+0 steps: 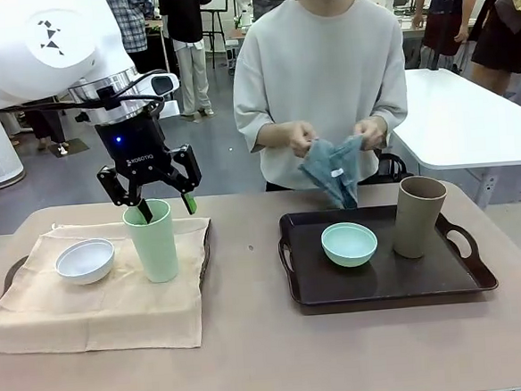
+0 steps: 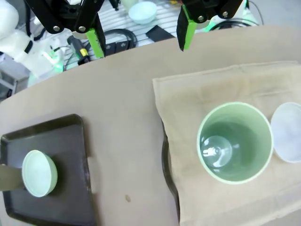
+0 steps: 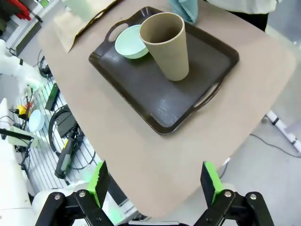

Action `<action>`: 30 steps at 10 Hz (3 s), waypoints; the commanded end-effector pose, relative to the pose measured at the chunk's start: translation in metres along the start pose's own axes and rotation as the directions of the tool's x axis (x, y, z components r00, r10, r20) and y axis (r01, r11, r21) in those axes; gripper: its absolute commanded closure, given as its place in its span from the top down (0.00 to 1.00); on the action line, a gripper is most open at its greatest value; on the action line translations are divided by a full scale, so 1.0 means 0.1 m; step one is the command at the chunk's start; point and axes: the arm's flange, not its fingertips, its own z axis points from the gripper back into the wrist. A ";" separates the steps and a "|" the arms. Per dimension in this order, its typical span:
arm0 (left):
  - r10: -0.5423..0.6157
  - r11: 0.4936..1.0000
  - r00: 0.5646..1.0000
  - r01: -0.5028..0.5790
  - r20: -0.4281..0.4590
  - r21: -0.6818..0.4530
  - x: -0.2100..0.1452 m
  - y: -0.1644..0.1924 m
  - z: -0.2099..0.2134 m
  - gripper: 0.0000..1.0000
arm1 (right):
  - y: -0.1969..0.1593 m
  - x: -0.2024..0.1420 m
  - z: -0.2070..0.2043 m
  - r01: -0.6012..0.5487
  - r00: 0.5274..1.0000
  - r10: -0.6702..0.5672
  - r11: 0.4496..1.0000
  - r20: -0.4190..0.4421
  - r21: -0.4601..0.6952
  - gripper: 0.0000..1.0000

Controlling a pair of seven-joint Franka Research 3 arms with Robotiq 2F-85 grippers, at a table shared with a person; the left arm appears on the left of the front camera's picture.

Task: Set up a tray with a mat and arrange the tableware.
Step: Pick up the Picnic Bowl and Reusable plastic cup from the Handle tray in front of the human's position and hold them in the air.

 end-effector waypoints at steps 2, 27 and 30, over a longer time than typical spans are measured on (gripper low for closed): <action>0.000 1.000 1.000 0.000 0.000 0.000 0.00 0.00 0.00 0.80 | 0.00 0.00 0.00 0.000 1.000 0.000 1.000 0.000 0.000 1.00; -0.400 0.912 0.913 0.405 -0.082 0.059 0.96 -2.12 -1.67 0.80 | -0.95 0.65 -1.19 -0.831 0.557 0.777 0.522 0.293 0.194 1.00; -0.464 0.877 0.883 0.470 -0.075 0.101 0.93 -2.43 -1.95 0.80 | -1.03 0.76 -1.53 -0.716 0.697 0.676 0.676 0.240 0.176 1.00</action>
